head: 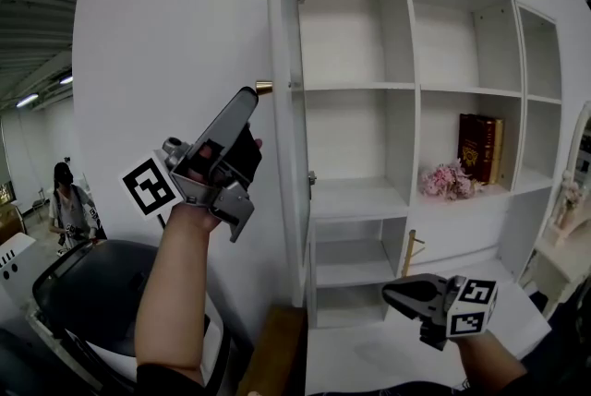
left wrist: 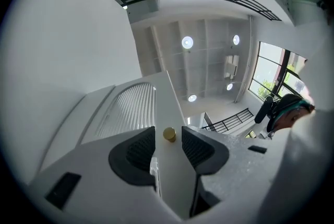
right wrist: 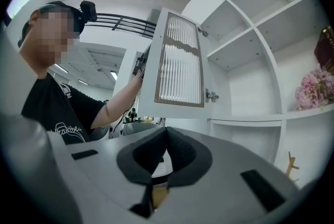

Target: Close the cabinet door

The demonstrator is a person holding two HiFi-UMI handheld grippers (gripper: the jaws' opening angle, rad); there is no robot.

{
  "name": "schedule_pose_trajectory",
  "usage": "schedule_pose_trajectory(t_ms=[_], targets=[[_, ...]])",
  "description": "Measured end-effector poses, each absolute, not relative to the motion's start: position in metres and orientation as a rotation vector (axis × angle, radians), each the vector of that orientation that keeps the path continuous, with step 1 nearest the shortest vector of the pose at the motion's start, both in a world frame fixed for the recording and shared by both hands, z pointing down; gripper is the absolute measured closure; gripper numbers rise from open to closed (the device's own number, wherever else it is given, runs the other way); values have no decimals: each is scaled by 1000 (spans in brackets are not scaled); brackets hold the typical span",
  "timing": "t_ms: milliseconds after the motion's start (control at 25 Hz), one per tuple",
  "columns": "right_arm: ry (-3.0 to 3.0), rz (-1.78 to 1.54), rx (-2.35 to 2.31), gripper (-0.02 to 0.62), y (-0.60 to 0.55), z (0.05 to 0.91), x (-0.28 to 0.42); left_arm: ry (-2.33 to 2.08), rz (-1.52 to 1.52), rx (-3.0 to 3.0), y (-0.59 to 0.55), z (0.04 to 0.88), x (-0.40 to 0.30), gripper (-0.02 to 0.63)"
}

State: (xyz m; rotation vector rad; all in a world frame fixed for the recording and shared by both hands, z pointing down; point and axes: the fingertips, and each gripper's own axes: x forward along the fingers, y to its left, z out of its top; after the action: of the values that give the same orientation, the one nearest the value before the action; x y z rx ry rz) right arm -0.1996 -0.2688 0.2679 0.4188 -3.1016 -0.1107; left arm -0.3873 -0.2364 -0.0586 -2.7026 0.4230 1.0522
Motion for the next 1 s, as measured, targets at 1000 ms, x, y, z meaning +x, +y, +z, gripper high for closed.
schedule_pose_trajectory(t_ms=[1000], targets=[[-3079, -44, 504, 589, -262, 298, -185, 333, 1038, -2669, -215, -63, -378, 526]])
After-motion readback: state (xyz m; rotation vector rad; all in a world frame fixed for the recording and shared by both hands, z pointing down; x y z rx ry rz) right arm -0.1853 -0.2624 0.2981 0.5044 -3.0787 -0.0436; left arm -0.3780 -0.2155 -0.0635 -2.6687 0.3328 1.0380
